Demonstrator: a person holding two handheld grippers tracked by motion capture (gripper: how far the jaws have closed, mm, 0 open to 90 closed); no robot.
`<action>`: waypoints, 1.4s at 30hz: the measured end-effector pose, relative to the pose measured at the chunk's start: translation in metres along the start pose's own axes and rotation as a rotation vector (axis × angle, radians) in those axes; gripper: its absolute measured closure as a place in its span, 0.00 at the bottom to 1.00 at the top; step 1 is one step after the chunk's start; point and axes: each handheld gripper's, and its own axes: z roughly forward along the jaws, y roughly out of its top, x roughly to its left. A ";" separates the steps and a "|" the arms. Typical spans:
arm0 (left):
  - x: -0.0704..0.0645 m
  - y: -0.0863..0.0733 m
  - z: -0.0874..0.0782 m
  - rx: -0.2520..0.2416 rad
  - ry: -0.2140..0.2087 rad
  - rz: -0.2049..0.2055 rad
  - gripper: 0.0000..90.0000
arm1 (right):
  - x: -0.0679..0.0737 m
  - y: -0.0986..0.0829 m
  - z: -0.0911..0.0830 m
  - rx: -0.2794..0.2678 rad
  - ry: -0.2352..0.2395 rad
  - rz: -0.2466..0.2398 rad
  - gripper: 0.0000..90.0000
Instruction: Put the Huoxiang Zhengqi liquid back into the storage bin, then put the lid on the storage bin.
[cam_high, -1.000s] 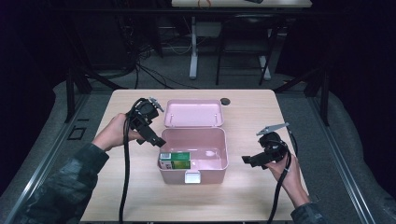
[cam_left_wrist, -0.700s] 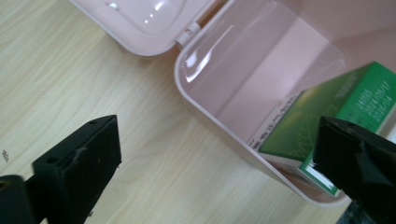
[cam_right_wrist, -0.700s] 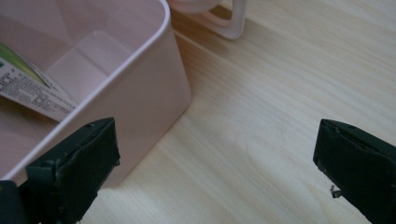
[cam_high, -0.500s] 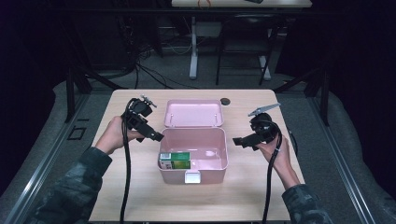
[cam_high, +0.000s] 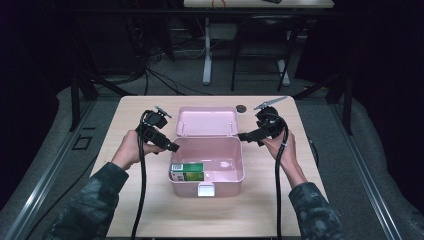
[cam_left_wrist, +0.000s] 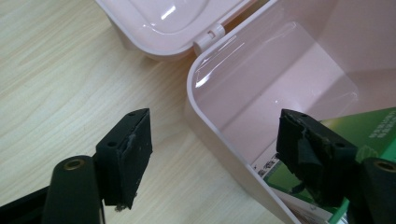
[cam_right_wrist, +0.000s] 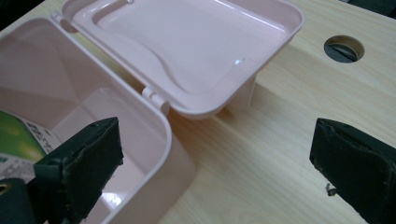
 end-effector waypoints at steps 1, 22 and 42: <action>0.001 -0.001 0.001 -0.004 -0.005 -0.007 0.32 | -0.001 0.003 0.002 0.000 0.001 0.003 0.02; 0.000 -0.016 0.024 -0.044 -0.038 -0.089 0.70 | -0.033 0.039 0.069 0.029 -0.069 0.125 0.55; -0.004 -0.023 0.025 -0.101 -0.007 -0.094 0.72 | -0.039 0.041 0.101 0.020 -0.144 0.224 0.76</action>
